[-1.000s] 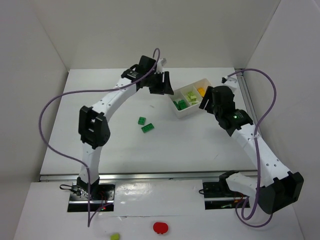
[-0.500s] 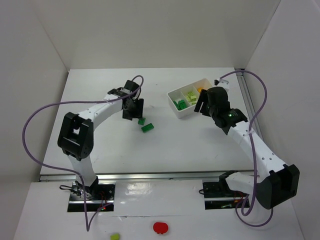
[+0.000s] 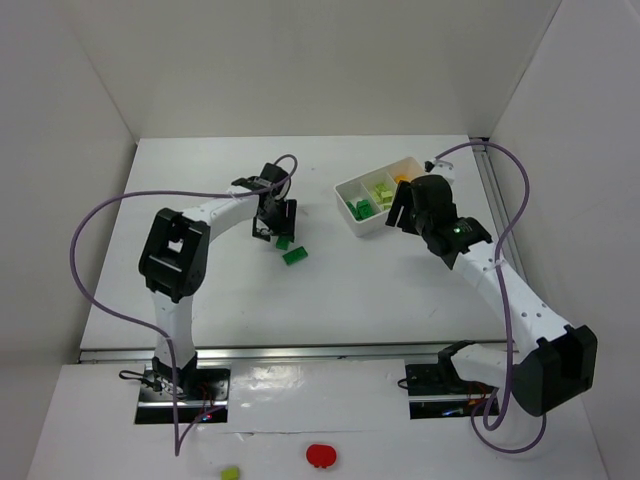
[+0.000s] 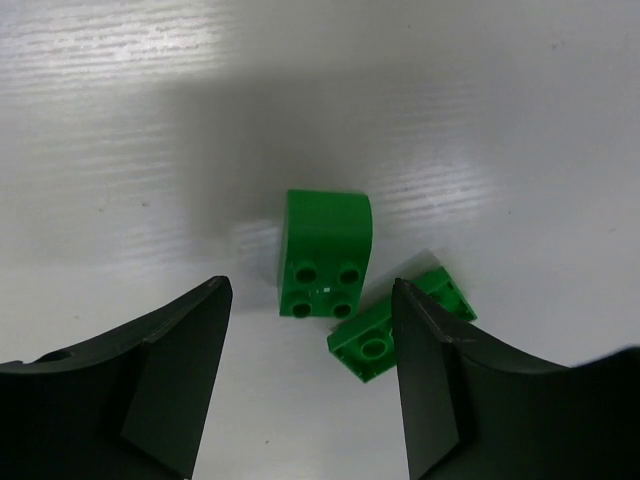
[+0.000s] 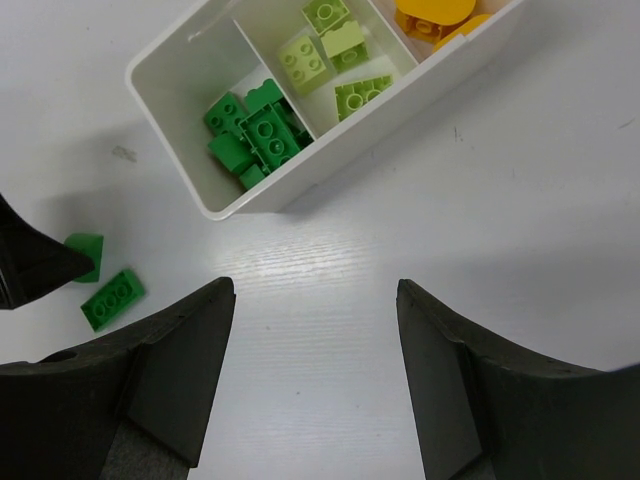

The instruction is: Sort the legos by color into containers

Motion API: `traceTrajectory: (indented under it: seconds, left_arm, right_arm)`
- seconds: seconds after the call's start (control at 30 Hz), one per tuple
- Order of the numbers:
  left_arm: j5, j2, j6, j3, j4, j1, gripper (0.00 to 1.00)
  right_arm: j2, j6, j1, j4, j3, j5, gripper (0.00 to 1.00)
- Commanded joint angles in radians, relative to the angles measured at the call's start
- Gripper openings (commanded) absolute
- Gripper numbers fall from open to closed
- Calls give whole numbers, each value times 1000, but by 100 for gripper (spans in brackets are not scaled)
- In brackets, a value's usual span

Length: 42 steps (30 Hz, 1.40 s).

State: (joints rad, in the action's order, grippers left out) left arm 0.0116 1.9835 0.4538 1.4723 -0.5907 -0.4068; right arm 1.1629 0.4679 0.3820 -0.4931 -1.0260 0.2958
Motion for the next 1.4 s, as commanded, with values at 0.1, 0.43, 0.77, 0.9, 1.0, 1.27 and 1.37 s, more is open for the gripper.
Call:
traceTrajectory:
  seconds: [0.1, 0.43, 0.77, 0.9, 1.0, 1.27, 1.37]
  left_arm:
    - [36, 80, 28, 74, 5, 6, 74]
    - [31, 117, 28, 130, -23, -4, 31]
    - [-216, 6, -4, 361, 5, -113, 3]
    - [-225, 89, -4, 494, 5, -153, 2]
    - [-225, 164, 5, 591, 5, -178, 2]
    - [-216, 353, 25, 804, 5, -187, 15]
    - [-225, 393, 25, 870, -4, -187, 24]
  right_arm:
    - [1, 6, 8, 47, -3, 6, 73]
    - [31, 6, 8, 47, -13, 6, 73]
    - [41, 6, 8, 67, -13, -4, 73]
    - [41, 6, 8, 57, -13, 8, 73]
    - [31, 6, 8, 48, -13, 22, 73]
    - [11, 6, 8, 21, -23, 52, 73]
    - [1, 6, 8, 11, -23, 72, 73]
